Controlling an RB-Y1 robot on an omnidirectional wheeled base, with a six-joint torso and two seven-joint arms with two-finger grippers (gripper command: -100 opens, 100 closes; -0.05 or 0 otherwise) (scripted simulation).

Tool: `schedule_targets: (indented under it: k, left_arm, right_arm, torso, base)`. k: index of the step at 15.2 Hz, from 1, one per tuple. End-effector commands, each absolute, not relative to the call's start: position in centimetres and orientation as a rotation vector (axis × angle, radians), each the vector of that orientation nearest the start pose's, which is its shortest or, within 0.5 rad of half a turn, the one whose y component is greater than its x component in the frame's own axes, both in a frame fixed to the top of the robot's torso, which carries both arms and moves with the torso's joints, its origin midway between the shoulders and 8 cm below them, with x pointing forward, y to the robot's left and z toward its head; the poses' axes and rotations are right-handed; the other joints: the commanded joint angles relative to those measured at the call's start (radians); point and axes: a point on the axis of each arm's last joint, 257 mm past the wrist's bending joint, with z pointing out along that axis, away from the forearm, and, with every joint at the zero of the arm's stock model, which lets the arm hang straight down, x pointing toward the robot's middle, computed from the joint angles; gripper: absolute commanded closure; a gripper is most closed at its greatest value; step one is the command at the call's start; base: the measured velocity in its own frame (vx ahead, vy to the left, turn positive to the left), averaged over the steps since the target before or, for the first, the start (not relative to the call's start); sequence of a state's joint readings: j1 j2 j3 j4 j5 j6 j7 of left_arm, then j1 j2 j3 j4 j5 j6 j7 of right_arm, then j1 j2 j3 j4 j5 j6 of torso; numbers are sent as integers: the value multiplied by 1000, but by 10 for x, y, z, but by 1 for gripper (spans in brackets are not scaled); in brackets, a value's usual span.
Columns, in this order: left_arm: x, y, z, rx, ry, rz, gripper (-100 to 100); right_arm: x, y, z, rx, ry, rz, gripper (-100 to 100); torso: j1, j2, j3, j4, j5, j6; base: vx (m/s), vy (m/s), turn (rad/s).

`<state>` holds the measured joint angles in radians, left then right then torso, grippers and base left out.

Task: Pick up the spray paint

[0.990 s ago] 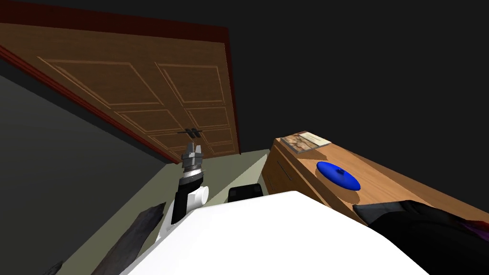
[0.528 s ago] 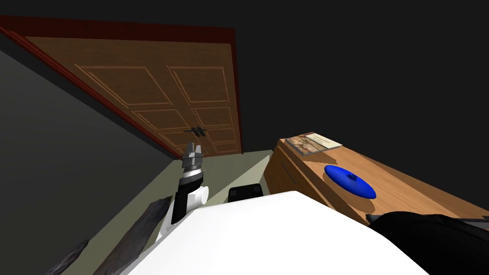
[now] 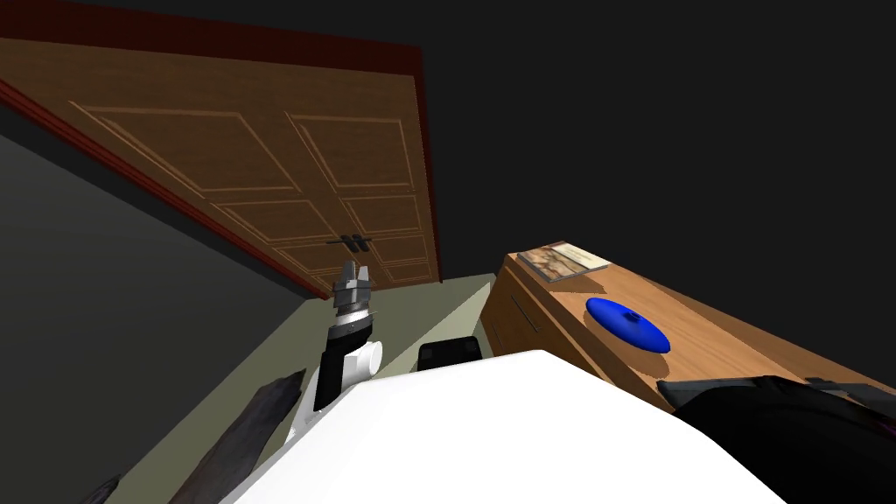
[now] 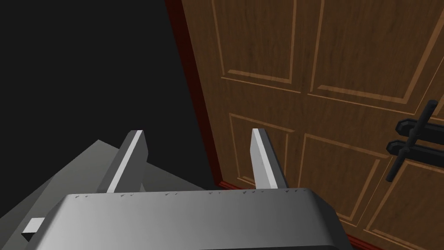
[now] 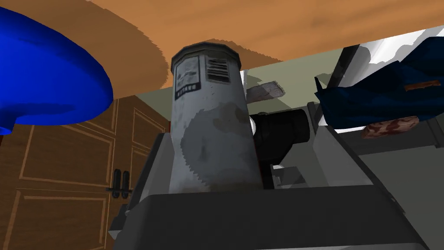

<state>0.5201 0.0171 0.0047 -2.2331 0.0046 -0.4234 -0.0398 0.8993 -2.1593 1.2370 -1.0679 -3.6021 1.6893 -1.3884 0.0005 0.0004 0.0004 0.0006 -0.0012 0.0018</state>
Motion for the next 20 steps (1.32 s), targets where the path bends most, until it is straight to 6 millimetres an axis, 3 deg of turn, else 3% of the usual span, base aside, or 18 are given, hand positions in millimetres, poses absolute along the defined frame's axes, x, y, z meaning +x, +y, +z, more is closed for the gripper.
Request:
schedule_targets:
  k: [1, 4, 5, 9, 14, 17, 18, 19, 20]
  left_arm:
    - [362, 288, -19, -746, 730, -1222, 0]
    - [362, 288, -19, -746, 730, -1222, 0]
    - [362, 288, -19, -746, 730, -1222, 0]
    - [362, 288, -19, -745, 730, -1222, 0]
    - [362, 288, -19, -746, 730, -1222, 0]
    - [362, 288, -19, -746, 730, -1222, 0]
    - [362, 288, -19, -746, 730, -1222, 0]
    - [362, 288, -19, -746, 730, -1222, 0]
    - [362, 288, -19, -746, 730, -1222, 0]
  right_arm:
    - [-43, -578, -114, -1818, 2066, 555, -100]
    - [-65, -587, -117, -1918, 2071, 602, -100]
    - [-46, -583, -135, -1968, 1942, 538, -100]
    - [-53, -599, -143, -2148, 1859, 532, -100]
    - [-85, -623, -147, -2298, 1891, 602, -100]
    - [-89, -615, -164, -2267, 1871, 594, -100]
    - [-86, -616, -159, -2267, 1875, 593, -100]
    - [-87, -616, -159, -2267, 1875, 594, 100]
    - [-87, -616, -159, -2267, 1875, 594, 100]
  torso:
    - [0, 0, 0, 0, 0, 0]
    - [1, 1, 0, 0, 0, 0]
    - [1, 1, 0, 0, 0, 0]
    - [-12, 17, 10, 4, -3, 0]
    - [1, 1, 1, 0, 0, 0]
    - [2, -2, -1, 0, 0, 1]
    - [2, -3, -1, 0, 0, 1]
    - [1, -2, -1, 0, 1, 0]
    - [1, -2, -1, 0, 0, 0]
  base:
    - [0, 0, 0]
    - [0, 0, 0]
    - [-130, -105, 253]
    - [-242, -157, 289]
    - [6, 19, -25]
    - [40, 28, -34]
    - [29, 15, -19]
    - [9, 6, -3]
    - [0, 0, 0]
